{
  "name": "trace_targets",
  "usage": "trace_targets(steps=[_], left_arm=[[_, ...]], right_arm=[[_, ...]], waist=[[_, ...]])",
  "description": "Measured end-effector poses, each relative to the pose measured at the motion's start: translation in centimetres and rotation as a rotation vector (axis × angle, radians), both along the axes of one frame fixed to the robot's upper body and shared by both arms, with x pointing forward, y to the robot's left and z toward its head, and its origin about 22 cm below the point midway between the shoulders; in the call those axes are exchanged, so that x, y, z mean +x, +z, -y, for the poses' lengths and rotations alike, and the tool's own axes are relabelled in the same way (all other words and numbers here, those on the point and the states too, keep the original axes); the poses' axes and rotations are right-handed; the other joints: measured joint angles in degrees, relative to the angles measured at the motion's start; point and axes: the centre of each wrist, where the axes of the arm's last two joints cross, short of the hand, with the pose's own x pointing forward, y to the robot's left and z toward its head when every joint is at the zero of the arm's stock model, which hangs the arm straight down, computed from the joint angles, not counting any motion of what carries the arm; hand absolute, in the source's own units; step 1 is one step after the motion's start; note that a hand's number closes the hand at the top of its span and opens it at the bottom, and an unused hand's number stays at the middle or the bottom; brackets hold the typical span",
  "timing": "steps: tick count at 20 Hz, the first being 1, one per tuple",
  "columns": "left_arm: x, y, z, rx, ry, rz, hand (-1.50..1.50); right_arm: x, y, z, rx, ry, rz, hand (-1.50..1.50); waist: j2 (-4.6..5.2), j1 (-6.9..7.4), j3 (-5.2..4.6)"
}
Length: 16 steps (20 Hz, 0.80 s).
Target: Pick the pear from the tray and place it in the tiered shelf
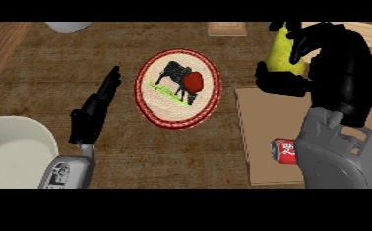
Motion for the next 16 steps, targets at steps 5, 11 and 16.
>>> trace_targets(steps=[5, 11, 16], left_arm=[[-0.2, 0.1, 0.1, 0.002, 0.003, -0.001, 0.00], [-0.6, 0.0, 0.4, -0.002, 0.002, -0.007, 0.00], [-0.7, -0.2, 0.5, -0.002, -0.008, -0.002, 0.00]], right_arm=[[0.2, 3.5, 1.9, -0.045, -0.095, 0.087, 1.50], [1.3, 6.8, 4.8, -0.102, -0.198, 0.142, 1.50], [2.6, 8.9, 6.0, -0.120, -0.253, 0.159, 1.50]], waist=[[0.08, 0.19, -0.04], [0.16, 0.36, -0.04], [0.21, 0.50, -0.04]])
